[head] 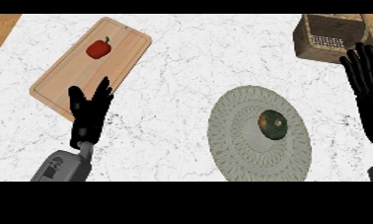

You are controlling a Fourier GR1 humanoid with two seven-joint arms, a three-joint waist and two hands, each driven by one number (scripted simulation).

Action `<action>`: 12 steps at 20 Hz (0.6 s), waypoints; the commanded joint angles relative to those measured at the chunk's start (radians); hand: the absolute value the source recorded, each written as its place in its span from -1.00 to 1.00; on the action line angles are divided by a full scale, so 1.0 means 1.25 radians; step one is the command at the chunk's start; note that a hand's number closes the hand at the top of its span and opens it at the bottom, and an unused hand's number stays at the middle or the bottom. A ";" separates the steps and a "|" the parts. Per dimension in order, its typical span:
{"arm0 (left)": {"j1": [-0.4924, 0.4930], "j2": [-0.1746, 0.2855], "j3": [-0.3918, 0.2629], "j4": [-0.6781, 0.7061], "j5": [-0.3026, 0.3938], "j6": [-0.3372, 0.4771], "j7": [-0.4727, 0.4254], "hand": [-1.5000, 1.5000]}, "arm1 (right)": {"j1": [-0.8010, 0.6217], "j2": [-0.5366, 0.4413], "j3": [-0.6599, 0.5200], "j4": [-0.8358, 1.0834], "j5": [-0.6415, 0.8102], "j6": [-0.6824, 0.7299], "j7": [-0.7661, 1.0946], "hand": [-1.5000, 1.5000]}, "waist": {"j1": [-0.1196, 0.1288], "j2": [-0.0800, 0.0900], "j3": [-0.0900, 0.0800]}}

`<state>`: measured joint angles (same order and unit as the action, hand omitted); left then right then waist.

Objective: Pick the squash from the placemat and place it in the basket

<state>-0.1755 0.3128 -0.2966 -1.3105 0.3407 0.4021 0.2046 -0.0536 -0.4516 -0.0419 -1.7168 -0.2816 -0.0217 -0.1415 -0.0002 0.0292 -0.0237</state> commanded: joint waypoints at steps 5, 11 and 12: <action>-0.106 0.100 -0.023 -0.120 -0.065 -0.140 -0.134 0.00 | -0.077 -0.066 0.078 0.116 -0.070 0.274 -0.052 1.00 | 0.049 -0.017 0.023; -0.085 0.115 -0.037 -0.140 -0.069 -0.192 -0.181 0.00 | 0.004 0.014 0.315 0.023 0.135 0.396 -0.324 -1.00 | 0.015 -0.025 0.021; -0.055 0.139 -0.028 -0.173 -0.067 -0.206 -0.189 0.00 | 0.023 0.025 0.313 0.044 0.209 0.345 -0.371 -1.00 | 0.014 -0.026 0.021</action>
<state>-0.2859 0.4458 -0.3381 -1.4730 0.2601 0.1889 0.0114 -0.1062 -0.4661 0.2368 -1.6593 -0.2101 0.4091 -0.4268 0.0392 0.0033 0.0027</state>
